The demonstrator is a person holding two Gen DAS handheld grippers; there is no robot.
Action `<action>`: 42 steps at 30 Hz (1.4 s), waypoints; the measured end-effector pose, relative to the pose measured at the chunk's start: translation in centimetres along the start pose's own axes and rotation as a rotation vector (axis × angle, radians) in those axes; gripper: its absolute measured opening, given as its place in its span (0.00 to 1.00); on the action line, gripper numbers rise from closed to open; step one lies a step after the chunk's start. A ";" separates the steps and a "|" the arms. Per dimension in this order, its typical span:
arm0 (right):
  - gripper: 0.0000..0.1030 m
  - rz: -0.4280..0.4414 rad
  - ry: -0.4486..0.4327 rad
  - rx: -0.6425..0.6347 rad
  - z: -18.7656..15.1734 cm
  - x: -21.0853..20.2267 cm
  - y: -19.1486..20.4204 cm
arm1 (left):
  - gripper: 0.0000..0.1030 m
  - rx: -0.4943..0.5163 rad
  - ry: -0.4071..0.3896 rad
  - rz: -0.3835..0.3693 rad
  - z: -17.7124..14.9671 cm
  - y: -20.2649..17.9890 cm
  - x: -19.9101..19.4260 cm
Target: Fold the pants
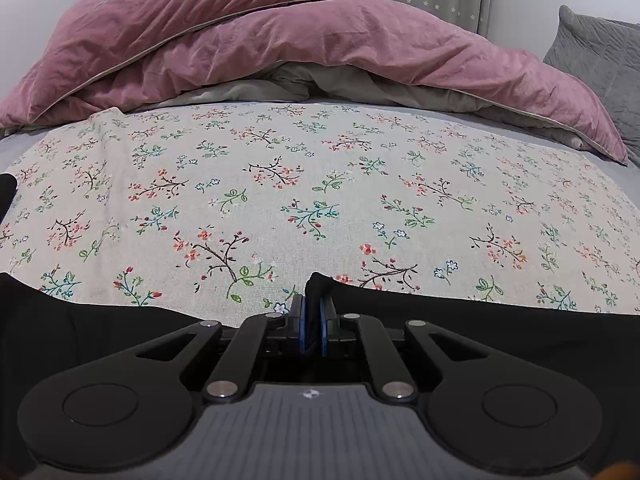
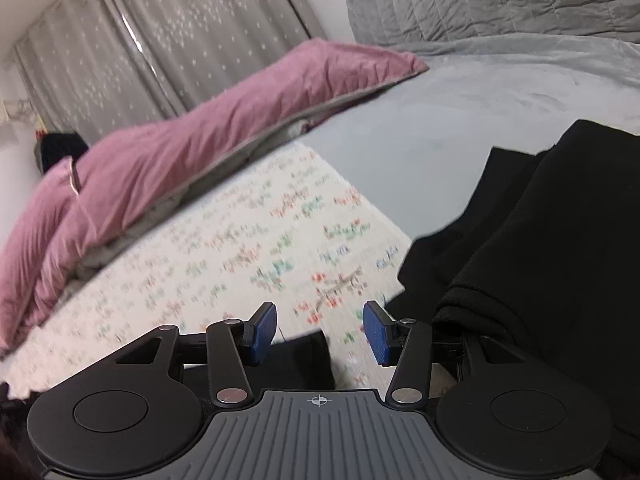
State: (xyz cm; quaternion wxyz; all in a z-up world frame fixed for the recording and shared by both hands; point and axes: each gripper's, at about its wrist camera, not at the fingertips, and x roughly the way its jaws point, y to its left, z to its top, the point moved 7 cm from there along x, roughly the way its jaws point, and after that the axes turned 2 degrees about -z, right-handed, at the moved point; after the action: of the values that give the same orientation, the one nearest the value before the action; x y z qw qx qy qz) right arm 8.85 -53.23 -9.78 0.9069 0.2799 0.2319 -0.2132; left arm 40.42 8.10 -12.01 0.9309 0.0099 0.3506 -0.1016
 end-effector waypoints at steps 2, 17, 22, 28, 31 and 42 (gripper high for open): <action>0.51 0.002 0.034 -0.025 -0.4 0.7 0.3 | 0.34 0.004 0.001 -0.001 0.0 0.0 0.0; 0.05 -0.091 0.037 -0.344 -1.5 1.3 4.2 | 0.32 0.022 -0.110 0.001 0.8 -1.7 -1.7; 0.05 -0.229 -0.036 -0.418 1.7 1.8 4.1 | 0.33 0.063 -0.174 -0.030 3.2 -5.1 -2.3; 0.06 -0.327 -0.050 -0.505 4.6 6.4 4.4 | 0.34 0.053 -0.138 0.032 3.7 -5.9 1.4; 0.11 -0.368 -0.009 -0.557 4.2 9.1 4.8 | 0.42 0.051 -0.055 0.061 2.1 -5.5 3.7; 0.56 -0.248 -0.058 -0.571 3.1 3.0 10.3 | 0.93 0.115 -0.080 0.069 1.3 -4.1 -5.0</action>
State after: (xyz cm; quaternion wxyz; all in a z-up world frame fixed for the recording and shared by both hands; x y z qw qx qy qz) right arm 17.51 -48.12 -4.93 0.9222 -0.0227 0.2886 -0.2562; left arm 36.75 4.89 -7.55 0.9450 0.0715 0.3063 -0.0898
